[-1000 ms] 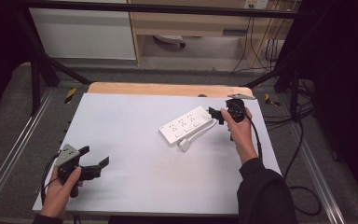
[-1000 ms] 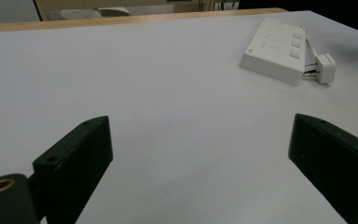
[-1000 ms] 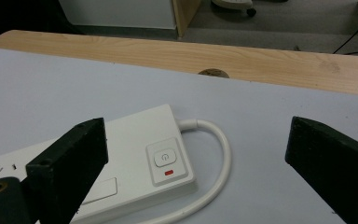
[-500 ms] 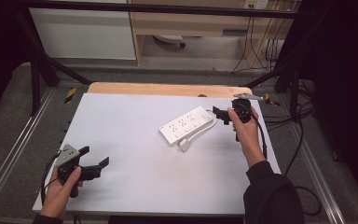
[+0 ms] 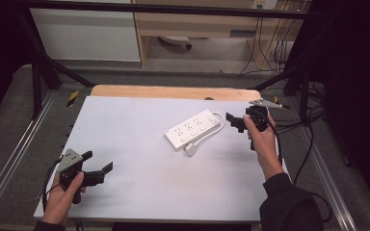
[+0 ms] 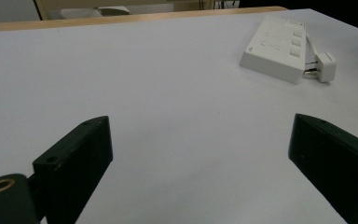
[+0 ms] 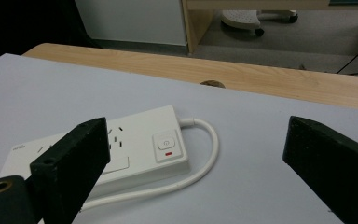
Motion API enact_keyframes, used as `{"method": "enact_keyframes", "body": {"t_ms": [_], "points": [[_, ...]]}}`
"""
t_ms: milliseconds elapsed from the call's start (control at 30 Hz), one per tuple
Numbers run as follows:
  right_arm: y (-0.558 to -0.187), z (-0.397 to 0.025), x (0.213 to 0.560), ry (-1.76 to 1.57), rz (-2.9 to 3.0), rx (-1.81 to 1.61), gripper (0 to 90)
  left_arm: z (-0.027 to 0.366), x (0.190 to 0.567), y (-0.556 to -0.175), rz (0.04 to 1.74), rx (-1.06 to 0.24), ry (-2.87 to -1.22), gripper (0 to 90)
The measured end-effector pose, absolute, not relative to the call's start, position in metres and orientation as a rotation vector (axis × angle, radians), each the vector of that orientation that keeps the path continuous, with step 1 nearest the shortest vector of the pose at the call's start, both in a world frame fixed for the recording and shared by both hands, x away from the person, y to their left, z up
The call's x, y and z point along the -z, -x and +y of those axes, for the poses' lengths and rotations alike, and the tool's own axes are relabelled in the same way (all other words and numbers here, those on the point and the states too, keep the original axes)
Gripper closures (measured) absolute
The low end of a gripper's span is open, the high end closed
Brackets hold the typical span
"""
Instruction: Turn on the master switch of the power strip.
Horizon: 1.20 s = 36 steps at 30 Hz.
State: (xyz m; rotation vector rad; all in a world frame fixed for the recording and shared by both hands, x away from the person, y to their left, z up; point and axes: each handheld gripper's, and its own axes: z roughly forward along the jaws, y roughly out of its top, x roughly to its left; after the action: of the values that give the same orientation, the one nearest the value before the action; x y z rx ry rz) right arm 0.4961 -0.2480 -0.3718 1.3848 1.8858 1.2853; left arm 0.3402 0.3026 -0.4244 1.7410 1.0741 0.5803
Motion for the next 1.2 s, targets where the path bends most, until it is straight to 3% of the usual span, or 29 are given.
{"method": "enact_keyframes", "body": {"t_ms": [1200], "points": [[-0.446,-0.269,0.37,-1.349,1.892,-1.34,7.4,0.302,0.425,-0.34,1.074,-0.579,-1.749,6.2]]}}
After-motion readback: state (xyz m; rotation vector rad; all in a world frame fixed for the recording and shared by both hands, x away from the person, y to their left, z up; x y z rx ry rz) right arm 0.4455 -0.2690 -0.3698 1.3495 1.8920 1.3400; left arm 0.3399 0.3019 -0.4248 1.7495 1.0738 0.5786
